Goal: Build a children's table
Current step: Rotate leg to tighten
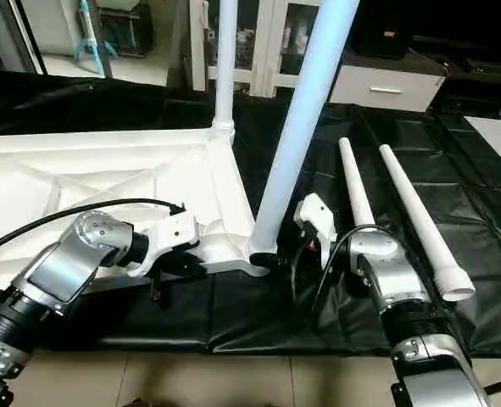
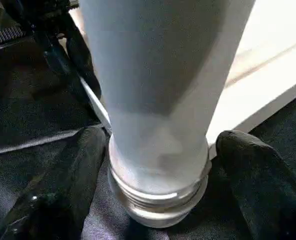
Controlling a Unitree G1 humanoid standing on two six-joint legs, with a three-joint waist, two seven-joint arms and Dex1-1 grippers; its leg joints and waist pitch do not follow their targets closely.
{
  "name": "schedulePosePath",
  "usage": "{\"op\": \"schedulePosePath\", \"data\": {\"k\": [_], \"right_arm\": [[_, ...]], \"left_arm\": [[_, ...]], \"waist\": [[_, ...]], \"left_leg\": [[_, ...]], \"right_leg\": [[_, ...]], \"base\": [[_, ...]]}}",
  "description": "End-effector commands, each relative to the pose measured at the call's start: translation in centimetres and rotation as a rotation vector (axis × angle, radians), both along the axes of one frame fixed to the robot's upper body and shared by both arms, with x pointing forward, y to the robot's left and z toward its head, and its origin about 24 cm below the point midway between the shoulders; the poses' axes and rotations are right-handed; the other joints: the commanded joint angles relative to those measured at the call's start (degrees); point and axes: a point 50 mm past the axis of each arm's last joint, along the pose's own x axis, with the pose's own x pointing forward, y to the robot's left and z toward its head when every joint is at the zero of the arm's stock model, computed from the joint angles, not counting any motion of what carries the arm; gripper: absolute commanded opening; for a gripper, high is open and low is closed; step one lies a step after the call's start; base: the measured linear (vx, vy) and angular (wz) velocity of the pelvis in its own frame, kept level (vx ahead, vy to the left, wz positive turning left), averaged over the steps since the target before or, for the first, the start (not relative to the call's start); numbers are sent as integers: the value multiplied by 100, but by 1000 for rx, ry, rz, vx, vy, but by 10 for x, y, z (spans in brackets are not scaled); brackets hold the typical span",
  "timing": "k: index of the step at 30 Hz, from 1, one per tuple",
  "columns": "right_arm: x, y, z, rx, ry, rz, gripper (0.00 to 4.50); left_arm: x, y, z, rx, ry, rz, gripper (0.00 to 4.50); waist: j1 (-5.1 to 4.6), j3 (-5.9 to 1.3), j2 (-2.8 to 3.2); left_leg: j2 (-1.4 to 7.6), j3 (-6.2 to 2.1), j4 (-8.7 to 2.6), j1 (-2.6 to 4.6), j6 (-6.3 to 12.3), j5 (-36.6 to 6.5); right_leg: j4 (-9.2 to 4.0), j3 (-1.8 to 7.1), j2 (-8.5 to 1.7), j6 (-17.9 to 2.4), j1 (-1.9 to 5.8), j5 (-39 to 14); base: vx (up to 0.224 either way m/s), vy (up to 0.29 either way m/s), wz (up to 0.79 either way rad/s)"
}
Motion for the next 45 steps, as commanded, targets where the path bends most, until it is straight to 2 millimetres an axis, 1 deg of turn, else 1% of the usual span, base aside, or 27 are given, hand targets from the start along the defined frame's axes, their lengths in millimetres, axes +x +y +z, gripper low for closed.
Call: {"op": "schedulePosePath", "data": {"k": [1, 6, 8, 13, 17, 18, 19, 20, 21, 22, 23, 24, 25, 26, 27, 28, 29, 30, 32, 34, 38, 39, 41, 42, 43, 44, 45], "right_arm": [[3, 0, 3, -12, -13, 19, 348], [2, 1, 3, -13, -8, 33, 294], [2, 1, 3, -12, -8, 35, 294], [2, 3, 2, -6, -4, 40, 270], [5, 5, -4, 4, 15, -51, 267], [13, 5, -16, -30, 40, -226, 267], [16, 6, -21, -40, 56, -316, 267], [17, 7, -24, -46, 66, -365, 267], [20, 10, -26, -43, 67, -418, 267], [24, 15, -29, -26, 80, -527, 266], [25, 17, -30, -22, 86, -558, 266], [29, 28, -35, -17, 105, -695, 266], [30, 31, -36, -17, 104, -710, 266], [31, 44, -36, -12, 90, -745, 266], [32, 51, -36, -6, 83, -756, 265], [32, 61, -35, 8, 81, -756, 265], [33, 68, -34, 16, 80, -755, 265], [34, 74, -33, 21, 66, -762, 265], [34, 76, -31, 30, 61, -763, 265], [36, 73, -29, 27, 43, -780, 265], [38, 60, -26, 19, -4, -830, 265], [37, 54, -24, 60, -9, -840, 335], [36, 53, -23, 69, -12, -845, 335], [36, 51, -22, 81, -16, -849, 341], [34, 45, -19, 90, -41, -858, 358], [34, 45, -19, 90, -42, -858, 372], [33, 41, -16, 82, -70, -860, 378]], "left_arm": [[-7, -2, -11, 35, 61, -39, 0], [-7, -1, -12, 40, 62, -38, 0], [-7, -1, -12, 41, 63, -38, 0], [-7, 0, -13, 46, 67, -37, 0], [-2, -2, -13, 29, 53, 1, 0], [9, -9, -12, -4, 21, 83, 0], [15, -13, -11, -17, -2, 135, 0], [19, -15, -11, -22, -16, 165, 0], [23, -18, -10, -27, -28, 203, 0], [32, -23, -7, -43, -62, 271, 0], [34, -25, -6, -48, -73, 289, 0], [45, -36, -1, -79, -128, 363, 0], [47, -38, 1, -85, -139, 371, 0], [53, -47, 6, -110, -189, 387, 0], [55, -52, 9, -122, -214, 391, 0], [57, -57, 11, -137, -233, 380, 0], [57, -61, 13, -146, -242, 370, 0], [57, -65, 13, -145, -248, 343, 0], [57, -66, 13, -140, -254, 321, 0], [56, -66, 12, -131, -261, 291, 0], [56, -64, 9, -122, -283, 253, 0], [56, -64, 8, -129, -293, 234, 0], [56, -64, 8, -131, -297, 230, 0], [55, -65, 8, -137, -310, 197, 0], [54, -68, 7, -148, -324, 141, 0], [53, -68, 7, -148, -325, 140, 0], [51, -71, 6, -162, -340, 78, 0]], "waist": [[24, -363, 21], [24, -368, 28], [26, -370, 33], [21, -369, 41], [13, -362, 32], [-3, -323, 31], [-32, -287, 36], [-41, -281, 37], [-42, -290, 37], [-44, -306, 40], [-62, -283, 41], [-62, -294, 74], [-62, -321, 44], [-57, -326, 35], [-52, -319, 57], [-28, -326, 70], [-21, -331, 66], [-7, -339, 70], [7, -351, 87], [11, -357, 88], [26, -373, 87], [34, -370, 102], [55, -375, 92], [73, -371, 109], [83, -371, 100], [93, -365, 95], [113, -364, 121]], "left_leg": [[297, -93, -421, 37, 323, -820], [298, -93, -416, 37, 353, -735], [295, -91, -414, 40, 354, -742], [294, -91, -417, 43, 330, -788], [292, -91, -422, 41, 306, -792], [285, -87, -445, 56, 233, -1048], [258, -91, -458, 94, 72, -1377], [261, -111, -467, 117, -13, -1575], [256, -129, -463, 123, -71, -1689], [257, -150, -468, 100, -91, -1723], [246, -132, -469, 107, -88, -1753], [242, -145, -466, 144, -134, -1846], [238, -163, -471, 127, -163, -1820], [234, -158, -470, 105, -141, -1766], [231, -150, -474, 102, -114, -1724], [233, -137, -468, 132, -91, -1762], [236, -136, -470, 125, -80, -1751], [243, -144, -485, 94, -58, -1650], [267, -141, -497, 77, -44, -1497], [265, -119, -490, 61, 14, -1312], [256, -98, -472, 58, 105, -1097], [255, -97, -473, 50, 136, -1018], [257, -89, -467, 47, 165, -940], [266, -90, -472, 50, 176, -906], [260, -81, -466, 54, 195, -889], [260, -81, -470, 52, 208, -886], [264, -80, -472, 63, 216, -893]], "right_leg": [[-357, 335, -411, -1443, 325, -960], [-338, 335, -406, -1482, 326, -816], [-339, 335, -408, -1493, 327, -807], [-342, 333, -404, -1498, 328, -832], [-351, 337, -405, -1475, 324, -897], [-410, 333, -402, -1399, 297, -1293], [-476, 327, -390, -1253, 260, -1874], [-507, 315, -404, -1157, 258, -2208], [-527, 302, -418, -1053, 267, -2460], [-562, 302, -439, -861, 272, -2684], [-594, 308, -418, -813, 230, -2749], [-610, 302, -419, -766, 197, -2853], [-603, 283, -424, -732, 228, -2813], [-603, 281, -424, -708, 235, -2784], [-624, 286, -420, -691, 210, -2699], [-626, 294, -418, -721, 186, -2602], [-616, 298, -427, -743, 196, -2535], [-589, 302, -428, -771, 218, -2364], [-531, 315, -423, -866, 238, -1933], [-474, 327, -414, -1031, 261, -1443], [-434, 335, -420, -1120, 289, -1181], [-424, 338, -413, -1150, 296, -1074], [-405, 340, -410, -1174, 310, -947], [-403, 343, -419, -1194, 309, -904], [-411, 346, -413, -1172, 310, -893], [-417, 347, -411, -1154, 311, -903], [-415, 349, -414, -1149, 304, -925]], "base": [[0, 0, 0], [0, 0, 0], [0, 0, 0], [0, 0, 0], [0, 0, 0], [0, 0, 0], [0, 0, 0], [0, 0, 0], [-55, 3, -5], [-55, 3, -5], [0, 0, 0], [0, 0, 0], [0, 0, 0], [0, 0, 0], [0, 0, 0], [0, 0, 0], [0, 0, 0], [0, 0, 0], [0, 0, 0], [0, 0, 0], [0, 0, 0], [0, 0, 0], [0, 0, 0], [0, 0, 0], [0, 0, 0], [0, 0, 0], [0, 0, 0]]}}
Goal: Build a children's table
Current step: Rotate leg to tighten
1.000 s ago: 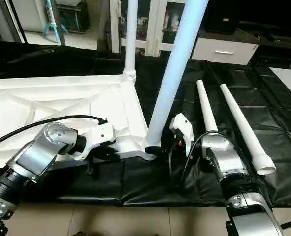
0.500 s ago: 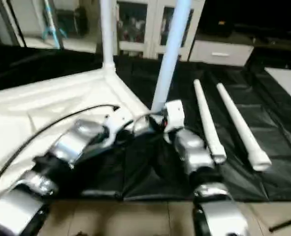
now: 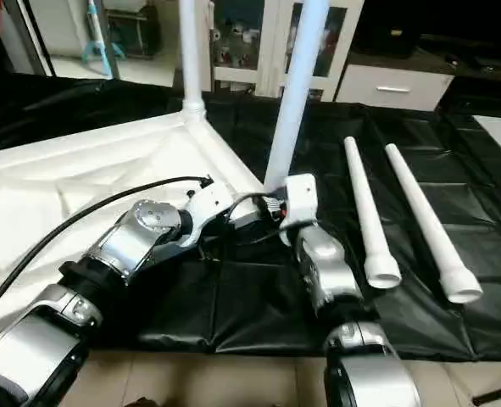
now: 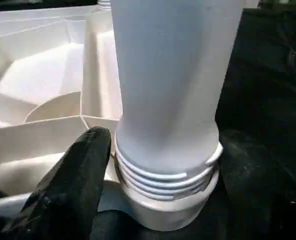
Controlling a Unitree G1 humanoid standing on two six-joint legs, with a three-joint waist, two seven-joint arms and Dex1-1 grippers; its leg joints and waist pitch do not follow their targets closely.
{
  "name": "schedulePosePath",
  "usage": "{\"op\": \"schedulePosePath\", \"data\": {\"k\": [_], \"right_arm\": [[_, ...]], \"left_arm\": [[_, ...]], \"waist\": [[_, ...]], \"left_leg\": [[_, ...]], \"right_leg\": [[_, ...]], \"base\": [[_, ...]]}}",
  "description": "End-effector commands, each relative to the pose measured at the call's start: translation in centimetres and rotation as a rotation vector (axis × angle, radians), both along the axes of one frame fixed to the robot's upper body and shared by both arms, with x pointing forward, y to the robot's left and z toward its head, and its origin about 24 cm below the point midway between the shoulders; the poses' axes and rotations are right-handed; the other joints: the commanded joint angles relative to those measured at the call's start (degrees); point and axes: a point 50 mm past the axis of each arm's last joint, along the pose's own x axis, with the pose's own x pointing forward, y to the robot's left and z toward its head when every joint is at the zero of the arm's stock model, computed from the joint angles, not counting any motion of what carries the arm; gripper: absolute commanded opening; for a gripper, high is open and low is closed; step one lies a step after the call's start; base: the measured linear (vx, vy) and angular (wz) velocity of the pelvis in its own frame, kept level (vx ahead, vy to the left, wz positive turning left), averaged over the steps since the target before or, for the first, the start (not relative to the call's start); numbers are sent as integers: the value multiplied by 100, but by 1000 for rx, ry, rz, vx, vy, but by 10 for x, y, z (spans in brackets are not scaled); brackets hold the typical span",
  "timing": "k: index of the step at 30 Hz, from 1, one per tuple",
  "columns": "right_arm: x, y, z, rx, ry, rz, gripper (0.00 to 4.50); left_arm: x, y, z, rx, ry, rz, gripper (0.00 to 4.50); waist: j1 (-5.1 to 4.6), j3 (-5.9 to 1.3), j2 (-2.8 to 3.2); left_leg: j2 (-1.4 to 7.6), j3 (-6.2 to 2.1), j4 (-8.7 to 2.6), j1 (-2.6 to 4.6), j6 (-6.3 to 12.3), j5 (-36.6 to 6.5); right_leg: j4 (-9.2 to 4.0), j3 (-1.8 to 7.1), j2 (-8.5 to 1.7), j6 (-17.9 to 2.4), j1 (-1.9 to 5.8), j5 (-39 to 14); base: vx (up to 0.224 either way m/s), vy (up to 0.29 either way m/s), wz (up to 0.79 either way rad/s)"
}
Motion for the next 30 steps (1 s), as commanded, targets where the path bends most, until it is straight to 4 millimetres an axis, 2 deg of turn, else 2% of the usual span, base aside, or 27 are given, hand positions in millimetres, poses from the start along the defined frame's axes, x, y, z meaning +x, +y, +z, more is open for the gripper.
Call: {"op": "schedulePosePath", "data": {"k": [1, 2, 3, 4, 5, 6, 7, 8, 9, 10, 11, 12, 13, 14, 15, 18, 19, 21, 22, 25, 27, 28, 30], "right_arm": [[-1, 0, 2, -7, -8, 16, 382], [-3, -4, 4, -41, -26, 10, 390], [-7, -7, 6, -82, -51, 16, 390], [-10, -9, 8, -109, -70, 21, 390], [-10, -9, 8, -109, -70, 21, 390], [-21, -13, 10, -111, -90, 34, 390], [-21, -13, 10, -111, -91, 35, 390], [-26, -14, 11, -110, -95, 44, 390], [-33, -15, 11, -113, -97, 50, 390], [-42, -18, 11, -118, -100, 39, 390], [-45, -18, 12, -118, -101, 35, 390], [-49, -19, 12, -113, -99, 29, 390], [-51, -19, 12, -107, -100, 27, 390], [-54, -20, 12, -105, -99, 26, 390], [-56, -19, 13, -95, -101, 29, 390], [-62, -20, 13, -78, -100, 34, 398], [-63, -21, 13, -75, -101, 35, 398], [-67, -25, 12, -72, -101, 25, 398], [-69, -27, 14, -64, -100, 19, 398], [-71, -27, 16, -66, -104, 39, 398], [-73, -27, 17, -68, -103, 51, 398], [-74, -26, 17, -68, -101, 84, 398], [-76, -24, 18, -69, -101, 133, 398]], "left_arm": [[-1, -20, 17, -59, -107, -135, 0], [-1, -20, 16, -51, -122, -151, 0], [-2, -22, 15, -42, -141, -186, 0], [-2, -23, 15, -37, -151, -197, 0], [-2, -23, 15, -37, -151, -197, 0], [0, -27, 17, -36, -186, -202, 0], [0, -28, 17, -36, -188, -201, 0], [2, -29, 18, -39, -203, -194, 0], [4, -32, 20, -31, -237, -189, 0], [9, -33, 22, -29, -279, -148, 0], [11, -33, 23, -29, -296, -130, 0], [14, -33, 26, -51, -314, -77, 0], [16, -32, 27, -73, -307, -41, 0], [17, -32, 28, -89, -302, -20, 0], [18, -31, 29, -111, -287, -15, 0], [19, -31, 32, -190, -250, 21, 65], [20, -31, 33, -217, -246, 36, 65], [21, -31, 36, -279, -237, 72, 91], [22, -28, 36, -305, -224, 97, 102], [23, -16, 38, -333, -212, 127, 107], [21, -11, 39, -356, -179, 116, 123], [16, -3, 38, -361, -122, 75, 123], [7, 7, 38, -358, -64, 9, 123]], "waist": [[-15, -376, 7], [-15, -376, 7], [4, -370, 67], [15, -367, 33], [31, -364, 28], [34, -360, 60], [64, -364, 60], [57, -366, 49], [73, -372, 65], [97, -356, 68], [121, -366, 58], [90, -374, 32], [88, -386, 33], [83, -389, 37], [62, -390, 18], [49, -418, 17], [58, -436, -3], [76, -419, 2], [59, -395, -27], [49, -370, -27], [16, -356, -21], [11, -350, -43], [1, -345, -12]], "left_leg": [[271, -77, -450, 56, 234, -954], [272, -77, -451, 57, 221, -974], [269, -72, -452, 70, 187, -1007], [273, -74, -459, 69, 164, -1032], [267, -73, -458, 70, 167, -1014], [263, -62, -459, 68, 176, -1024], [267, -60, -459, 81, 200, -1049], [273, -68, -460, 70, 203, -1054], [271, -69, -456, 58, 216, -1030], [255, -53, -444, 60, 269, -1024], [277, -48, -440, 114, 261, -1045], [275, -70, -450, 35, 296, -968], [274, -74, -443, 2, 333, -856], [280, -74, -436, 23, 350, -839], [262, -68, -427, 0, 406, -748], [251, -55, -372, -32, 620, -327], [252, -51, -348, -49, 703, -240], [261, -32, -336, -18, 810, -235], [261, -34, -348, -44, 833, -326], [275, -44, -378, -35, 718, -623], [271, -39, -390, -21, 622, -719], [282, -40, -395, -23, 575, -760], [294, -41, -404, -37, 565, -700]], "right_leg": [[-426, 351, -409, -1138, 289, -985], [-420, 351, -414, -1145, 288, -1014], [-437, 354, -411, -1115, 275, -1086], [-448, 355, -405, -1040, 281, -1127], [-455, 355, -399, -1009, 280, -1125], [-464, 365, -398, -985, 279, -1092], [-466, 370, -398, -920, 280, -1104], [-447, 370, -409, -942, 283, -1118], [-450, 367, -419, -919, 292, -1161], [-504, 373, -378, -813, 278, -1162], [-484, 381, -396, -827, 244, -1107], [-437, 374, -402, -871, 308, -975], [-423, 367, -415, -887, 322, -883], [-419, 364, -423, -925, 300, -854], [-413, 362, -416, -971, 320, -791], [-326, 364, -411, -1162, 318, -160], [-290, 364, -422, -1277, 334, 85], [-290, 354, -410, -1402, 289, 207], [-313, 348, -408, -1388, 304, 35], [-371, 349, -425, -1222, 314, -599], [-396, 350, -413, -1184, 292, -794], [-395, 353, -422, -1183, 296, -857], [-377, 363, -418, -1213, 285, -845]], "base": [[0, 0, 0], [0, 0, 0], [0, 0, 0], [0, 0, 0], [0, 0, 0], [0, 0, 0], [0, 0, 0], [0, 0, 0], [0, 0, 0], [0, 0, 0], [0, 0, 0], [0, 0, 0], [0, 0, 0], [0, 0, 0], [0, 0, 0], [0, 0, 0], [0, 0, 0], [0, 0, 0], [0, 0, 0], [0, 0, 0], [0, 0, 0], [0, 0, 0], [0, 0, 0]]}}
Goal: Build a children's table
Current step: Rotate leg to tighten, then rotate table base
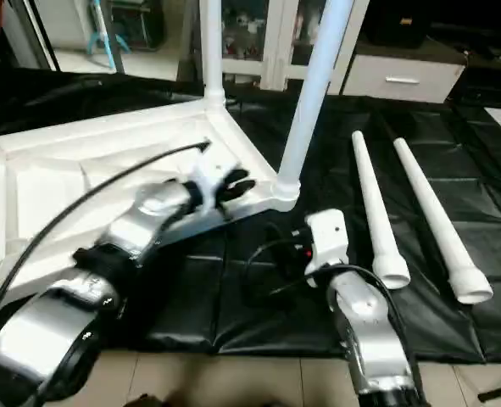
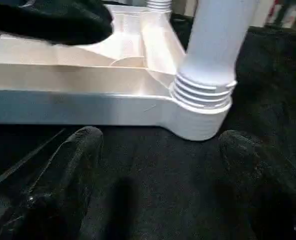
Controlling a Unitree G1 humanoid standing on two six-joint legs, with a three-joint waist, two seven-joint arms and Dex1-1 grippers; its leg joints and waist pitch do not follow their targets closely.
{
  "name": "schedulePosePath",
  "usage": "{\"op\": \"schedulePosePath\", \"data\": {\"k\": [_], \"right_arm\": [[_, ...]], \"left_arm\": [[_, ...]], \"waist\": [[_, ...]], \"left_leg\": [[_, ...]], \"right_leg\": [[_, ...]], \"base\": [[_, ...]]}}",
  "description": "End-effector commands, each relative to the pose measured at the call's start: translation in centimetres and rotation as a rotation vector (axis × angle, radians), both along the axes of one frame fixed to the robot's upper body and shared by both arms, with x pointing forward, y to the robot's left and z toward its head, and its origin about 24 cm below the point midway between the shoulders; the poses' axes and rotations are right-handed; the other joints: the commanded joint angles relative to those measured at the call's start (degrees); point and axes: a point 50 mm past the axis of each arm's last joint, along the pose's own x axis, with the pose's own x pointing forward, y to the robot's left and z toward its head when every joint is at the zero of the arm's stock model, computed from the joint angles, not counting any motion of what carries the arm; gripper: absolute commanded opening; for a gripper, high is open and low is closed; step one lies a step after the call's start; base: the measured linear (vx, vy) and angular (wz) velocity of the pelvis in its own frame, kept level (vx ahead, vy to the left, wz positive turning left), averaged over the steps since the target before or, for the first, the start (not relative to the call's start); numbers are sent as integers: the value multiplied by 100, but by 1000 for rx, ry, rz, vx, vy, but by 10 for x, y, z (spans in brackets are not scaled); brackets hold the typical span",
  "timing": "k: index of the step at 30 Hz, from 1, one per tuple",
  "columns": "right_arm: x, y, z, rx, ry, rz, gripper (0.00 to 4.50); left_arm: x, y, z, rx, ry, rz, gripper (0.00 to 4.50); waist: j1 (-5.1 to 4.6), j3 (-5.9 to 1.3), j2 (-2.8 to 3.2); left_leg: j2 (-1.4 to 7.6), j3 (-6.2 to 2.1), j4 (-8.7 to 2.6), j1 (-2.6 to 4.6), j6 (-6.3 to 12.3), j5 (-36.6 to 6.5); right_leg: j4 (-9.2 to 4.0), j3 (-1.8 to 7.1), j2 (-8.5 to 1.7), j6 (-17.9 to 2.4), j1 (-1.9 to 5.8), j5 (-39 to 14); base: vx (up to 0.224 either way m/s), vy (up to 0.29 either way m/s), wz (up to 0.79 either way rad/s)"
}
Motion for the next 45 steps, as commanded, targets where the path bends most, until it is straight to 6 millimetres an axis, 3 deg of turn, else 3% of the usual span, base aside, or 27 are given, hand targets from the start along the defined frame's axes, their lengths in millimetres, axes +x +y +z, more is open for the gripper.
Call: {"op": "schedulePosePath", "data": {"k": [1, 5, 6, 9, 11, 12, 13, 16, 20, 22, 24, 25, 26, 28, 31, 34, 37, 41, 43, 44, 45], "right_arm": [[-3, 2, 6, 5, -8, 58, 398], [-13, 7, 10, 25, 19, 231, 398], [-19, 7, 13, 24, 30, 311, 398], [-22, 4, 15, 40, 39, 333, 398], [-24, 4, 15, 38, 53, 364, 398], [-26, 4, 14, 32, 60, 384, 398], [-28, 4, 13, 27, 66, 402, 398], [-29, 4, 13, 30, 75, 408, 398], [-29, 4, 12, 27, 89, 413, 398], [-29, 4, 12, 28, 91, 409, 398], [-28, 2, 9, 12, 95, 388, 398], [-28, 2, 9, 11, 95, 386, 398], [-27, 1, 8, 8, 96, 374, 398], [-26, 1, 7, 3, 98, 362, 398], [-23, -2, 6, -1, 96, 324, 398], [-23, -1, 6, -4, 95, 320, 398], [-24, 0, 6, 0, 91, 317, 398], [-25, 3, 10, 29, 82, 314, 398], [-26, 3, 11, 33, 82, 315, 398], [-26, 4, 11, 38, 82, 325, 398], [-27, 7, 13, 47, 80, 352, 398]], "left_arm": [[-9, 5, 3, -4, 47, -94, 123], [-35, 32, 5, 55, 142, -257, 123], [-48, 49, 3, 140, 191, -307, 123], [-54, 65, -3, 231, 243, -296, 123], [-54, 70, -6, 275, 261, -263, 123], [-52, 73, -8, 297, 255, -230, 123], [-48, 74, -9, 313, 247, -190, 123], [-42, 75, -10, 340, 234, -121, 123], [-24, 68, -13, 385, 193, 13, 123], [-16, 61, -13, 378, 175, 51, 123], [-3, 49, -14, 390, 121, 113, 123], [-2, 48, -14, 392, 116, 118, 123], [2, 42, -13, 408, 70, 135, 123], [7, 36, -11, 409, 31, 153, 123], [22, 8, 9, 318, -142, 242, 123], [28, -6, 28, 199, -235, 303, 123], [31, -3, 39, 113, -280, 351, 123], [25, 26, 48, -5, -203, 312, 123], [24, 27, 48, -9, -196, 300, 123], [19, 35, 45, 13, -155, 255, 123], [7, 58, 39, 88, -75, 175, 123]], "waist": [[20, -403, -59], [21, -395, -6], [2, -386, 16], [-10, -359, 31], [-10, -325, 0], [17, -321, 18], [6, -317, 13], [-2, -344, -23], [22, -360, -30], [30, -382, -38], [46, -402, -50], [50, -397, -64], [62, -407, -28], [46, -420, -60], [62, -451, -59], [83, -448, -73], [84, -425, -71], [45, -416, -59], [40, -418, -28], [47, -411, -13], [66, -407, -9]], "left_leg": [[280, -117, -406, 63, 477, -702], [311, -122, -431, 88, 387, -785], [317, -114, -443, 92, 345, -794], [287, -97, -459, 120, 225, -963], [289, -93, -482, 131, 112, -1185], [295, -91, -483, 188, 16, -1359], [292, -93, -487, 185, -14, -1424], [281, -136, -497, 118, -59, -1347], [253, -106, -453, 132, 20, -1159], [247, -133, -446, 76, 53, -1013], [241, -125, -418, 96, 102, -952], [223, -128, -413, 65, 143, -911], [235, -145, -411, 62, 140, -890], [226, -147, -399, 44, 195, -840], [221, -145, -362, 36, 316, -687], [226, -142, -344, 33, 448, -628], [214, -147, -351, 15, 497, -677], [240, -152, -377, 16, 438, -756], [242, -139, -374, 68, 384, -849], [245, -138, -382, 81, 339, -899], [281, -152, -412, 90, 274, -911]], "right_leg": [[-363, 336, -407, -1278, 347, -757], [-340, 345, -402, -1266, 329, -743], [-321, 350, -376, -1258, 324, -662], [-374, 357, -353, -1161, 292, -965], [-429, 365, -359, -1088, 274, -1328], [-470, 374, -373, -1020, 239, -1605], [-480, 378, -369, -1000, 239, -1676], [-464, 382, -388, -825, 306, -1733], [-466, 381, -361, -850, 279, -1463], [-438, 369, -377, -851, 338, -1351], [-445, 367, -382, -856, 331, -1244], [-457, 359, -374, -833, 347, -1226], [-433, 359, -393, -857, 359, -1174], [-428, 348, -374, -870, 370, -1006], [-391, 343, -374, -1019, 390, -594], [-382, 331, -382, -1117, 404, -440], [-398, 315, -382, -1120, 416, -585], [-396, 318, -395, -1155, 407, -845], [-411, 322, -367, -1138, 355, -963], [-415, 322, -358, -1132, 343, -977], [-393, 328, -382, -1165, 347, -957]], "base": [[0, 0, 0], [0, 0, 0], [0, 0, 0], [0, 0, 0], [0, 0, 0], [0, 0, 0], [0, 0, 0], [0, 0, 0], [0, 0, 0], [0, 0, 0], [0, 0, 0], [0, 0, 0], [0, 0, 0], [0, 0, 0], [0, 0, 0], [0, 0, 0], [0, 0, 0], [0, 0, 0], [0, 0, 0], [0, 0, 0], [0, 0, 0]]}}
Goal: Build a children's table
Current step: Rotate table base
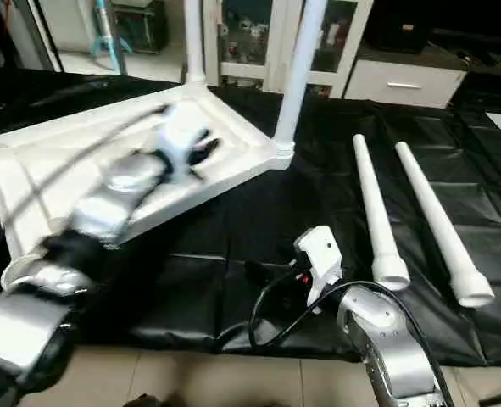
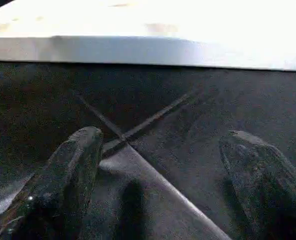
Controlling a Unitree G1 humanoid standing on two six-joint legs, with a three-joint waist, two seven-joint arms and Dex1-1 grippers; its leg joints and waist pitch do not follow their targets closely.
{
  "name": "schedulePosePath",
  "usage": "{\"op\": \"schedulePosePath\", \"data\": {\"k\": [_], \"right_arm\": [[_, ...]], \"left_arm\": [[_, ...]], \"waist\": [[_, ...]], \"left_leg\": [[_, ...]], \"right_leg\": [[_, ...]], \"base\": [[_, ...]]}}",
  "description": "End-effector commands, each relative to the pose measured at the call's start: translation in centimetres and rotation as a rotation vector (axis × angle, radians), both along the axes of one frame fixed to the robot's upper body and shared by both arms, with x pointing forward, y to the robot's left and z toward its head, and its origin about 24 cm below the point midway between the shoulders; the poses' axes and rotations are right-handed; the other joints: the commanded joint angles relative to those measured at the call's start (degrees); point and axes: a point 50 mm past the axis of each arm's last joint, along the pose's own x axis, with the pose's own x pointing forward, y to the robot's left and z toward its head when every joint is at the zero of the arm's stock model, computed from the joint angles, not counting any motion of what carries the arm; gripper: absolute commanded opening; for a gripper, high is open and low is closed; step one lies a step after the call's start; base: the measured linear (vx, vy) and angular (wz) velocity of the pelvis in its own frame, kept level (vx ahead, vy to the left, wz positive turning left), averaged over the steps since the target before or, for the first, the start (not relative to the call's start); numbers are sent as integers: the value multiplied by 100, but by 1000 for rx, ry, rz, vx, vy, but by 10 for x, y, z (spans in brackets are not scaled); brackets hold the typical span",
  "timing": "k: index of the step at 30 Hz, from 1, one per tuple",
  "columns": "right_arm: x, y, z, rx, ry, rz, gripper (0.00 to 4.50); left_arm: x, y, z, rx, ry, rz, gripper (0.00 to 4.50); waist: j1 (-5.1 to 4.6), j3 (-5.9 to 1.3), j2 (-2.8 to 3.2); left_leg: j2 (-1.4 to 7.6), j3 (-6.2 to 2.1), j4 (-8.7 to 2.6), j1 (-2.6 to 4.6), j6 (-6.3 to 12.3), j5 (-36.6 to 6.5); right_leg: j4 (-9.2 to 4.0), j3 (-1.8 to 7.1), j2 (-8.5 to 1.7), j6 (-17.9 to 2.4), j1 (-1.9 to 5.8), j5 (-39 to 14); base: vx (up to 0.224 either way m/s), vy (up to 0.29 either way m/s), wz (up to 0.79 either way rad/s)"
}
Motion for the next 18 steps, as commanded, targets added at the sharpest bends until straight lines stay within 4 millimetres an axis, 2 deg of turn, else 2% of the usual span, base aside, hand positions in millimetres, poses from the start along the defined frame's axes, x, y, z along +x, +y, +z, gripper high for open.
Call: {"op": "schedulePosePath", "data": {"k": [1, 2, 3, 4, 5, 6, 7, 8, 9, 10, 11, 13, 18], "right_arm": [[-1, 0, 6, 19, -9, 18, 398], [-1, 1, 7, 22, -9, 31, 398], [-1, 2, 7, 23, -10, 37, 398], [-1, 2, 7, 23, -10, 38, 398], [-1, 4, 8, 27, -9, 53, 398], [-1, 4, 8, 28, -9, 54, 398], [-2, 5, 8, 28, -7, 62, 398], [-2, 5, 8, 28, -7, 62, 398], [-2, 5, 8, 28, -6, 65, 398], [-2, 6, 8, 27, -5, 69, 398], [-2, 6, 8, 27, -4, 72, 398], [-2, 7, 8, 24, 0, 85, 398], [-4, 8, 7, 14, 7, 109, 398]], "left_arm": [[-12, 14, -4, 55, 98, -91, 123], [-18, 29, -7, 99, 135, -109, 123], [-21, 39, -7, 122, 155, -108, 123], [-22, 41, -7, 126, 158, -107, 123], [-30, 66, -8, 230, 210, -112, 123], [-31, 68, -8, 236, 214, -113, 123], [-38, 82, -7, 285, 263, -123, 123], [-39, 83, -7, 290, 270, -124, 123], [-43, 91, -6, 325, 292, -126, 123], [-44, 101, -4, 364, 307, -112, 123], [-45, 106, -2, 375, 316, -97, 123], [-48, 128, 4, 421, 346, -22, 123], [-54, 161, 7, 555, 400, 107, 123]], "waist": [[2, -391, 22], [8, -405, 34], [-17, -392, 59], [-20, -391, 67], [-25, -379, 54], [-12, -374, 75], [-2, -372, 79], [-10, -371, 79], [-2, -356, 96], [-2, -359, 78], [5, -353, 93], [0, -354, 99], [-29, -370, 112]], "left_leg": [[295, -149, -459, 55, 237, -937], [290, -151, -452, 86, 190, -945], [286, -147, -468, 84, 154, -962], [281, -137, -467, 105, 123, -1021], [267, -131, -473, 112, 62, -1129], [280, -146, -498, 114, 10, -1196], [282, -138, -504, 148, -70, -1312], [284, -144, -510, 138, -91, -1303], [278, -133, -515, 151, -130, -1363], [279, -139, -519, 148, -145, -1377], [272, -138, -524, 142, -173, -1402], [264, -151, -535, 135, -233, -1460], [252, -151, -516, 135, -222, -1344]], "right_leg": [[-364, 313, -369, -1177, 284, -914], [-346, 308, -370, -1176, 278, -871], [-346, 316, -355, -1167, 261, -850], [-354, 316, -347, -1167, 246, -866], [-373, 319, -343, -1148, 245, -955], [-365, 328, -363, -1123, 245, -1039], [-375, 326, -356, -1089, 225, -1105], [-361, 332, -365, -1092, 237, -1089], [-379, 335, -353, -1084, 214, -1135], [-374, 336, -360, -1080, 222, -1139], [-373, 340, -358, -1058, 221, -1175], [-365, 344, -362, -1009, 233, -1229], [-355, 350, -354, -1014, 237, -1041]], "base": [[0, 0, 0], [0, 0, 0], [0, 0, 0], [0, 0, 0], [0, 0, 0], [0, 0, 0], [0, 0, 0], [0, 0, 0], [0, 0, 0], [0, 0, 0], [0, 0, 0], [0, 0, 0], [0, 0, 0]]}}
